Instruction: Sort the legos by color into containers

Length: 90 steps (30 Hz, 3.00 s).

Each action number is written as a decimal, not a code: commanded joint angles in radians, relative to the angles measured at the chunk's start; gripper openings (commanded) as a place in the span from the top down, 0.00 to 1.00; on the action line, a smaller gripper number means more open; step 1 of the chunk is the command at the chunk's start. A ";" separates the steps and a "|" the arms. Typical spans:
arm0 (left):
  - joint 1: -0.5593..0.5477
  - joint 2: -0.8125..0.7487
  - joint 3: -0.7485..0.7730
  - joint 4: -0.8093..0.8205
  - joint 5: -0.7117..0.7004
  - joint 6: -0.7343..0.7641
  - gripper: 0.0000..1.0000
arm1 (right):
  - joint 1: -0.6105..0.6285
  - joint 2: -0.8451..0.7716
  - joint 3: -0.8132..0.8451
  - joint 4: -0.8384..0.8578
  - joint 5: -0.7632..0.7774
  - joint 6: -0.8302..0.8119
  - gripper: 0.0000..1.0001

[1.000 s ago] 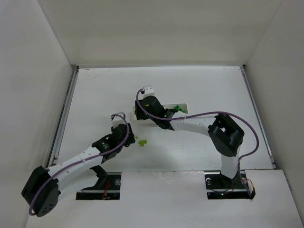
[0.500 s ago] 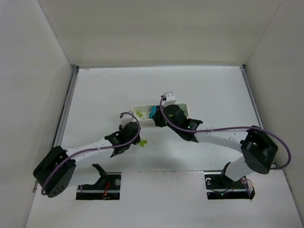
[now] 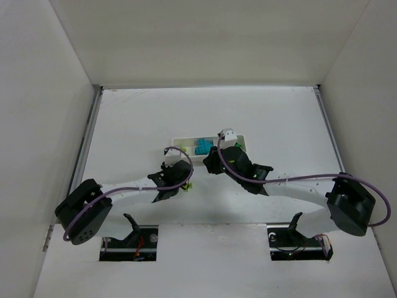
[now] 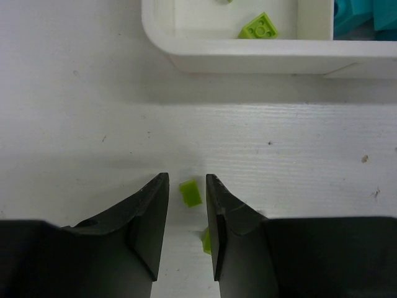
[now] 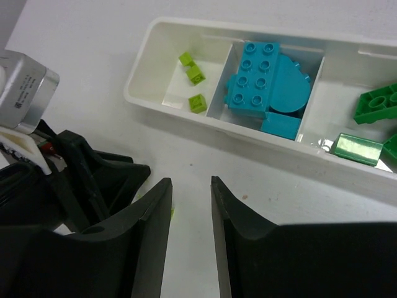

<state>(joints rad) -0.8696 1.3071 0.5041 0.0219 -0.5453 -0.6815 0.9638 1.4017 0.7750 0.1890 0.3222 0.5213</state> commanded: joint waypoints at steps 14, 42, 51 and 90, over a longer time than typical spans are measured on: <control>-0.033 0.055 0.048 -0.048 -0.082 -0.038 0.88 | 0.006 -0.133 -0.062 0.078 0.017 0.020 0.61; 0.220 0.199 0.359 0.194 0.047 0.261 0.81 | 0.141 -0.017 -0.092 0.081 -0.018 0.083 0.37; 0.212 0.106 0.321 0.216 0.047 0.255 0.64 | 0.213 0.170 0.000 0.090 -0.008 0.085 0.37; 0.291 -0.347 0.005 0.119 0.143 0.154 0.64 | 0.286 0.514 0.342 -0.292 0.184 -0.052 0.50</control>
<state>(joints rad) -0.5869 0.9840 0.5289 0.1150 -0.4156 -0.5152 1.2301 1.8942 1.0931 -0.0540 0.4950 0.4877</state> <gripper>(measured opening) 0.360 0.515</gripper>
